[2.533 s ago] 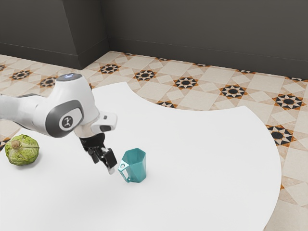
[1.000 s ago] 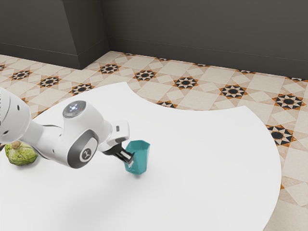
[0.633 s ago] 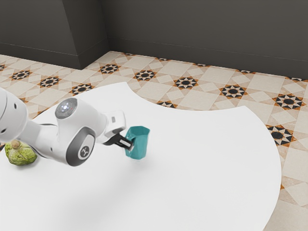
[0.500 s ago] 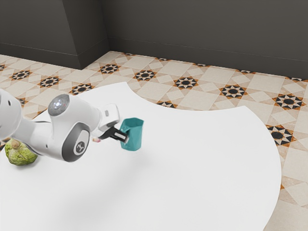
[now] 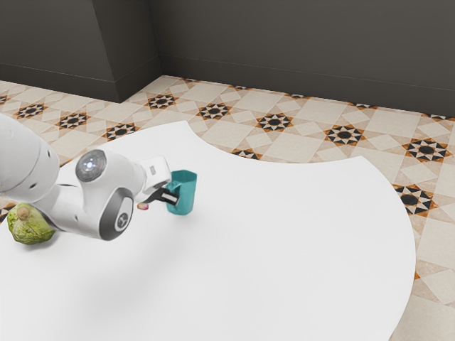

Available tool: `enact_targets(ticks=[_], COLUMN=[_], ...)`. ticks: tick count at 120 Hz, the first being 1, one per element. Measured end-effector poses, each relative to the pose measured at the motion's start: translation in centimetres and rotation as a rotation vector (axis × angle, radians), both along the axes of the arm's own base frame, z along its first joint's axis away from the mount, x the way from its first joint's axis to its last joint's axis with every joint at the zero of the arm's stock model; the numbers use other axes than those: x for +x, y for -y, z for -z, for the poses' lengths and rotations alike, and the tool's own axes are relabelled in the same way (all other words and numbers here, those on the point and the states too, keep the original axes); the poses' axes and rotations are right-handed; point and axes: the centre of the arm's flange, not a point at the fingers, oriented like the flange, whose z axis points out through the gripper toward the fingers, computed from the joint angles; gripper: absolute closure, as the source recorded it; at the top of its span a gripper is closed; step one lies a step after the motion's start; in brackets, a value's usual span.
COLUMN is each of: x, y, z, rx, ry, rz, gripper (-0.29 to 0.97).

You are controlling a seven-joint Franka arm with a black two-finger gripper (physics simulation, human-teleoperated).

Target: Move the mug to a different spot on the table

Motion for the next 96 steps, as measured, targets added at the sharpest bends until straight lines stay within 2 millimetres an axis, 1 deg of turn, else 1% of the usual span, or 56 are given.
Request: enact_targets(ticks=[28, 40, 60, 67, 83, 96], x=[1.4, 1.4, 0.9, 0.7, 0.4, 0.4], y=[0.1, 0.1, 0.2, 0.1, 0.2, 0.2], z=[1.6, 2.7, 3.5, 3.7, 3.8, 3.7], rx=[0.025, 0.03, 0.03, 0.029, 0.027, 0.026], ry=[0.036, 0.029, 0.02, 0.016, 0.014, 0.015], rz=[0.006, 0.005, 0.001, 0.0, -0.002, -0.002], gripper=[0.66, 0.66, 0.63, 0.59, 0.44, 0.35])
